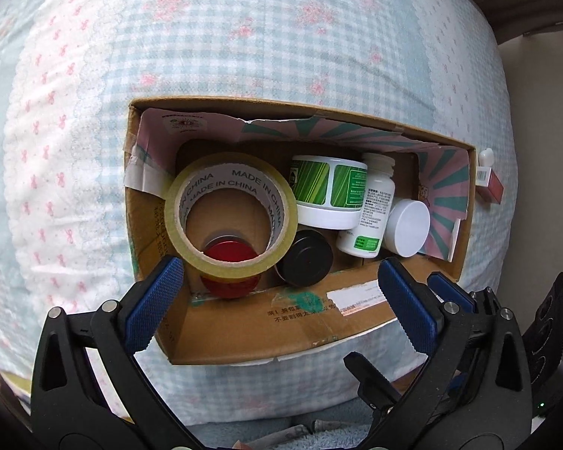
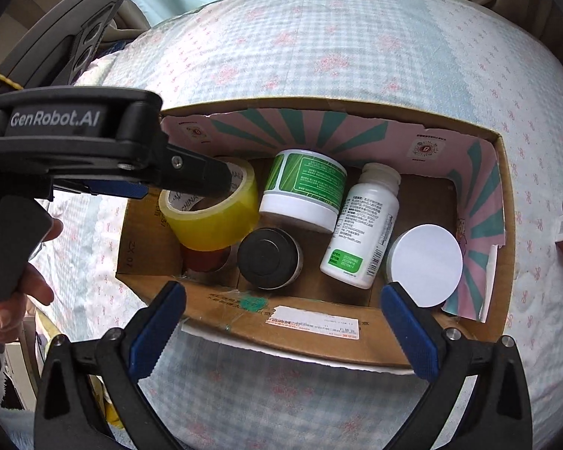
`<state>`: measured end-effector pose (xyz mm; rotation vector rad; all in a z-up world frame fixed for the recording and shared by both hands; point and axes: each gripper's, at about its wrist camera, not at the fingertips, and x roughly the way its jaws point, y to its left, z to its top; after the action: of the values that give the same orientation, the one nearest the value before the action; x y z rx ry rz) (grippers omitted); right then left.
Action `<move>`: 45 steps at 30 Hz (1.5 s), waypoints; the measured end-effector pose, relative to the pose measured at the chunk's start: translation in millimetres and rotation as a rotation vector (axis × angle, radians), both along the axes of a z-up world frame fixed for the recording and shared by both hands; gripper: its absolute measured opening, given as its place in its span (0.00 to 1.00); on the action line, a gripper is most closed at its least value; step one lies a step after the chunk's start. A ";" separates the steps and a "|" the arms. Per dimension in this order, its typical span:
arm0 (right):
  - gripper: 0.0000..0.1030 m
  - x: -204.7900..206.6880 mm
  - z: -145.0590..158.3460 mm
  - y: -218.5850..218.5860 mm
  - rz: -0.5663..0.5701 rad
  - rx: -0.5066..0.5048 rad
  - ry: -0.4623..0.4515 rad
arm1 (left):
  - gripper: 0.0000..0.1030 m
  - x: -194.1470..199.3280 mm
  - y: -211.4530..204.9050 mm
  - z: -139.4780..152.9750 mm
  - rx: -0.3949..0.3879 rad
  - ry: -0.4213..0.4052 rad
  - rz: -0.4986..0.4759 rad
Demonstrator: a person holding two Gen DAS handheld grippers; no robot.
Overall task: Organize rigid objects
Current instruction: 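Open both tools and lift them away from the box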
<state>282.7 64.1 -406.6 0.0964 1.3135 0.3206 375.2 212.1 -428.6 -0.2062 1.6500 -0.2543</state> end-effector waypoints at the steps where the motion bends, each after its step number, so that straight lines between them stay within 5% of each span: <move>1: 1.00 -0.8 2.4 1.1 -0.001 0.000 -0.004 | 1.00 -2.3 -0.4 3.7 0.002 -0.007 -0.002; 11: 1.00 -15.9 44.4 -4.2 -0.013 -0.025 -0.090 | 1.00 -28.8 8.8 67.5 -0.006 -0.129 0.000; 26: 1.00 -73.0 164.4 -60.4 -0.236 -0.091 -0.249 | 1.00 -119.6 4.5 211.1 0.089 -0.552 -0.040; 36: 1.00 -114.1 206.7 -143.1 -0.340 -0.176 -0.326 | 1.00 -157.8 -43.9 232.7 0.068 -0.618 -0.045; 45: 1.00 -92.4 204.3 -273.1 -0.253 -0.187 -0.347 | 1.00 -156.1 -158.0 217.5 0.138 -0.593 0.017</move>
<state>190.3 -209.0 -202.2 0.0458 0.9680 -0.0045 219.2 54.1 -211.1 -0.0318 1.0713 -0.1665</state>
